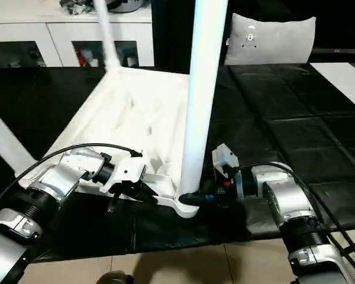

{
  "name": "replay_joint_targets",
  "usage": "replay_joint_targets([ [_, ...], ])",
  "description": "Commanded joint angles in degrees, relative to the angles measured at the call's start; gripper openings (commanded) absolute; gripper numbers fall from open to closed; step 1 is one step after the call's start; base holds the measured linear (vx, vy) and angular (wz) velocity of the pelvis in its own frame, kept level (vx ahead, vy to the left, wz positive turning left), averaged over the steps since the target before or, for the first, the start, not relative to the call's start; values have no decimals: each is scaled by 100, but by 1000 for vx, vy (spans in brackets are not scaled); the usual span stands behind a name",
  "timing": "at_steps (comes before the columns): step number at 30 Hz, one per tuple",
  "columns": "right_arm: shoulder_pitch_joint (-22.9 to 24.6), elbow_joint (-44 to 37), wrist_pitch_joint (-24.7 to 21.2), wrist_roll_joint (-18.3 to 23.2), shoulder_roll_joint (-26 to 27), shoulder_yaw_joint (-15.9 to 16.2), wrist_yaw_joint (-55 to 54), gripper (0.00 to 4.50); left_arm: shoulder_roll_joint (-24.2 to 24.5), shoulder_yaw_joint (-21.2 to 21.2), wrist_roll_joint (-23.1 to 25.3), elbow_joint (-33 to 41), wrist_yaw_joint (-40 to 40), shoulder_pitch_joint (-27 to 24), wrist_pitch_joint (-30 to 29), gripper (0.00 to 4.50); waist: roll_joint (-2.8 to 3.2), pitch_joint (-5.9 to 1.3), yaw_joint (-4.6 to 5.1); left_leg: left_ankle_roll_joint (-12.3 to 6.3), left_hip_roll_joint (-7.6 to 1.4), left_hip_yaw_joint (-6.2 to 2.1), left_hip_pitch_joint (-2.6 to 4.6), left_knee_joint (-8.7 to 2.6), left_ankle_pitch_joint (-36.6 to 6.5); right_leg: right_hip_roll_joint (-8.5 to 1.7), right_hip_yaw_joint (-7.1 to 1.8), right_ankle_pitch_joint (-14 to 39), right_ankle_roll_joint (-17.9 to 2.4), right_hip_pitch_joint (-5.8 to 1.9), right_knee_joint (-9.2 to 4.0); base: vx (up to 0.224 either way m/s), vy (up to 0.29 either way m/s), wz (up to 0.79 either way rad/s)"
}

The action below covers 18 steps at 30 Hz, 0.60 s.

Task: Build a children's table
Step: Rotate leg to tighten

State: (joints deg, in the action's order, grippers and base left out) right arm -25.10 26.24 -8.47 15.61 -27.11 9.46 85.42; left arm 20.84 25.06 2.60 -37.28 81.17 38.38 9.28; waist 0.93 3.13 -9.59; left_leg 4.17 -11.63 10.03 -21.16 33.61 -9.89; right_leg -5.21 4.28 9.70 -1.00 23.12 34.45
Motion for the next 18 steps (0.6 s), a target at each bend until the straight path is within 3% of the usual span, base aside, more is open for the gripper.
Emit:
replay_joint_targets([
  [1,-163,77,-66,51,-26,28,72,248,-62,107,-33,216,265,99,184,0,-22,-411,43,-221,-188,-22,79,-404,-1420,-335,-229,1376,-1224,-290,-382,0,0,0],
  [5,-187,109,-119,95,-32,29,128,227,-39,96,-50,225,283,85,119,0,-26,-416,48,-232,-187,-19,75,-395,-1353,-327,-226,1259,-1263,-287,-365,0,0,0],
  [11,-118,-9,-295,216,92,-62,-18,212,-51,20,11,207,22,82,-318,0,-29,-395,58,-189,-179,-19,88,-408,-1487,-335,-230,1641,-1176,-278,-408,0,0,0],
  [12,-163,21,-499,-78,296,-57,-824,211,-175,-80,148,90,-516,176,-829,0,-24,-381,72,-159,-174,-20,88,-416,-1527,-327,-234,1769,-1128,-271,-419,0,0,0],
  [14,-258,114,-659,-276,639,-171,-1790,211,-396,-266,116,21,-1048,258,-1409,0,-17,-348,117,-23,-157,-31,98,-438,-1687,-327,-237,2164,-1001,-251,-447,0,0,0],
  [16,-315,165,-697,-335,822,-243,-2222,207,-553,-386,59,-9,-1353,297,-1666,0,-33,-344,169,84,-121,-58,126,-437,-1832,-349,-216,2721,-810,-242,-504,0,0,0],
  [18,-409,232,-783,-405,1111,-322,-2808,203,-825,-573,-54,-42,-1810,360,-2062,0,-38,-324,291,129,-94,-85,65,-448,-1875,-344,-184,3073,-614,-266,-540,0,0,0],
])
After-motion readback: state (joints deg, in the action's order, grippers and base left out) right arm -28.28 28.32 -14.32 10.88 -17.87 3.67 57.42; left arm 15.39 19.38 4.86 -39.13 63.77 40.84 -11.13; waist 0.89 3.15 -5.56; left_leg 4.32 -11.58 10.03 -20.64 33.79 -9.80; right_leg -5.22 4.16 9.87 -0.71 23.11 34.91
